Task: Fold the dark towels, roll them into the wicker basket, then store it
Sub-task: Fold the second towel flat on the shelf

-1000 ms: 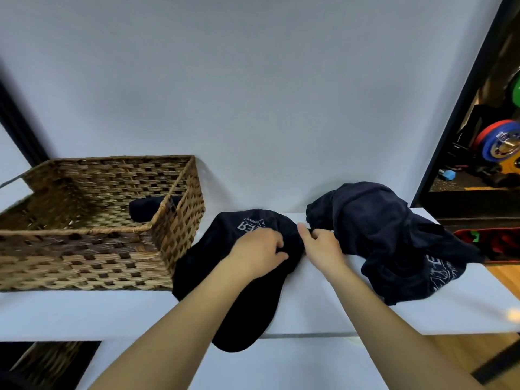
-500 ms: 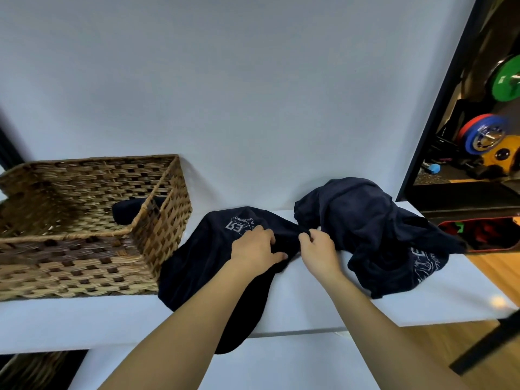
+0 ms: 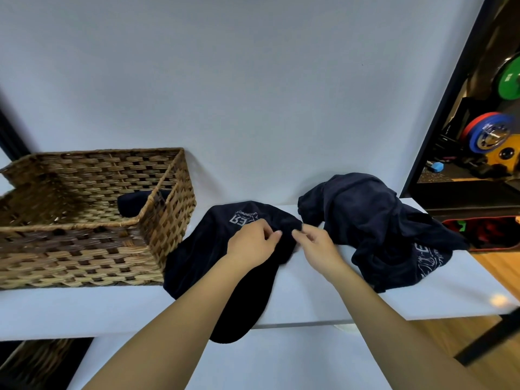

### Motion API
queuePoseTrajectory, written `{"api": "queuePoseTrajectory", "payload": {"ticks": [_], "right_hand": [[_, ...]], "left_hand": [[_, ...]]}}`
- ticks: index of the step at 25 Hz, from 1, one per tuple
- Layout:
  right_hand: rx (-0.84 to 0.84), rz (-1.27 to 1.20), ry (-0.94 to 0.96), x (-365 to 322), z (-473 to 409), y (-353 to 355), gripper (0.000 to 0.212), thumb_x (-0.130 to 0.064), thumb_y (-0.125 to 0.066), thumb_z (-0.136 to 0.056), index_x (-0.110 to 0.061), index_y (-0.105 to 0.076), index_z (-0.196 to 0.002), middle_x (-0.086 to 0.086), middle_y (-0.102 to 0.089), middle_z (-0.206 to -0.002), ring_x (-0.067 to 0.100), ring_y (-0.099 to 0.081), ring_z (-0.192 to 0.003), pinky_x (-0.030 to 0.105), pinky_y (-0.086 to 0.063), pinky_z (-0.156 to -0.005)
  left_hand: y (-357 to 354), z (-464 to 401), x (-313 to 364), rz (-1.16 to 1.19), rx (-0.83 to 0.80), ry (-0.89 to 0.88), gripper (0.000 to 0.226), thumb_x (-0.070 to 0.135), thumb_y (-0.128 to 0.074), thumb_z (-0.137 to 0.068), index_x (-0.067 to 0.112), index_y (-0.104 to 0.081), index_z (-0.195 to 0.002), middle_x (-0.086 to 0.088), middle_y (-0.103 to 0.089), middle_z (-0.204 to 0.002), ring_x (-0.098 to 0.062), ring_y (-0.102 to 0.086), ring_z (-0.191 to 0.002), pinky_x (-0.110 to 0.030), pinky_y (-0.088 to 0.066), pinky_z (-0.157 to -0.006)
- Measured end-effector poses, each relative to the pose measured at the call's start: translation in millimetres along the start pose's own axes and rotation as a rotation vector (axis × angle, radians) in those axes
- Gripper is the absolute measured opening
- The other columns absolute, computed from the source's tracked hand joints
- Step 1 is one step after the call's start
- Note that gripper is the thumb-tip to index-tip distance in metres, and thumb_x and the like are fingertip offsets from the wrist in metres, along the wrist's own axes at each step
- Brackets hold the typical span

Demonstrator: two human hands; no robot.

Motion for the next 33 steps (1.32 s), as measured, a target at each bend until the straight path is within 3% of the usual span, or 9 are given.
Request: {"api": "queuePoseTrajectory", "payload": {"ticks": [3, 6, 8, 13, 18, 23, 27, 30, 33], "right_hand": [[-0.19, 0.224, 0.167, 4, 6, -11, 0.043, -0.008, -0.047, -0.091, -0.038, -0.076, -0.104, -0.034, -0.062, -0.117, -0.009, -0.05, -0.109, 0.013, -0.029, -0.103], [-0.052, 0.029, 0.115, 5, 8, -9, 0.047, 0.003, -0.045, -0.094, -0.033, -0.074, -0.1, -0.019, -0.07, -0.095, -0.004, -0.063, -0.086, 0.021, -0.049, -0.084], [0.117, 0.013, 0.028, 4, 6, -6, 0.028, -0.005, -0.052, -0.097, -0.027, -0.067, -0.107, -0.005, -0.065, -0.093, 0.001, -0.055, -0.061, 0.025, -0.044, -0.066], [0.114, 0.323, -0.178, -9, -17, -7, 0.062, -0.037, -0.068, -0.093, -0.008, -0.044, -0.143, 0.006, -0.052, -0.131, 0.024, -0.053, -0.121, 0.032, -0.044, -0.096], [0.018, 0.708, -0.25, -25, -26, -26, 0.039, -0.037, -0.062, -0.092, -0.024, -0.057, -0.128, 0.003, -0.058, -0.127, 0.028, -0.054, -0.116, 0.038, -0.047, -0.095], [0.072, -0.061, -0.227, -29, -25, -29, 0.015, -0.019, -0.065, -0.09, -0.02, -0.053, -0.098, 0.0, -0.059, -0.098, 0.022, -0.055, -0.092, 0.033, -0.047, -0.082], [0.059, -0.728, -0.257, -47, -17, -19, 0.034, -0.01, -0.067, -0.093, -0.018, -0.05, -0.121, 0.01, -0.06, -0.121, 0.022, -0.064, -0.1, 0.038, -0.052, -0.09], [0.075, -0.779, -0.203, -53, -9, -14, 0.043, -0.005, -0.065, -0.092, -0.028, -0.049, -0.125, 0.015, -0.051, -0.142, 0.03, -0.058, -0.125, 0.043, -0.049, -0.102], [0.111, -0.537, -0.044, -64, 3, -12, 0.046, -0.003, -0.065, -0.092, -0.037, -0.047, -0.118, 0.011, -0.057, -0.128, 0.018, -0.061, -0.108, 0.03, -0.055, -0.091]], "left_hand": [[-3, -3, 5, 0.138, -0.025, 0.041, 0.051, 0.071, -0.058, -0.08, 0.026, -0.059, -0.104, 0.014, -0.066, -0.105, -0.012, -0.062, -0.097, -0.036, -0.051, -0.085], [-5, -11, -3, 0.208, 0.036, 0.094, 0.01, 0.039, -0.061, -0.093, 0.03, -0.059, -0.089, 0.004, -0.07, -0.1, -0.021, -0.067, -0.095, -0.044, -0.056, -0.089], [2, -11, -11, 0.446, 0.11, 0.185, 0.008, 0.029, -0.059, -0.096, 0.025, -0.063, -0.09, -0.003, -0.071, -0.091, -0.026, -0.071, -0.086, -0.046, -0.062, -0.079], [28, -7, -18, 0.824, 0.293, 0.252, 0.01, 0.019, -0.06, -0.101, 0.012, -0.063, -0.106, -0.005, -0.066, -0.091, -0.016, -0.062, -0.067, -0.031, -0.062, -0.064], [38, 5, -23, 0.864, 0.321, 0.252, 0.005, 0.021, -0.063, -0.099, 0.017, -0.064, -0.096, -0.003, -0.064, -0.088, -0.016, -0.059, -0.068, -0.035, -0.063, -0.068], [45, 13, -37, 0.884, 0.363, 0.305, 0.009, 0.021, -0.061, -0.1, 0.019, -0.061, -0.091, -0.004, -0.064, -0.085, -0.019, -0.06, -0.068, -0.038, -0.064, -0.07], [43, 14, -33, 0.888, 0.346, 0.273, 0.007, 0.022, -0.062, -0.099, 0.017, -0.065, -0.097, -0.006, -0.069, -0.1, -0.024, -0.069, -0.088, -0.04, -0.064, -0.073], [39, 14, -19, 0.929, 0.328, 0.215, 0.005, 0.021, -0.066, -0.096, 0.016, -0.068, -0.095, -0.007, -0.073, -0.098, -0.026, -0.071, -0.093, -0.045, -0.063, -0.08], [32, 15, -7, 0.961, 0.266, 0.153, 0.005, 0.021, -0.069, -0.094, 0.018, -0.071, -0.092, -0.005, -0.075, -0.092, -0.028, -0.072, -0.093, -0.047, -0.061, -0.084]]}}
Point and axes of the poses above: each hand's wrist, its own z-axis away from the middle knuckle, its own y-axis out of the back of the hand, x = y × z, the point moved 2 cm from there along -z, towards the middle knuckle
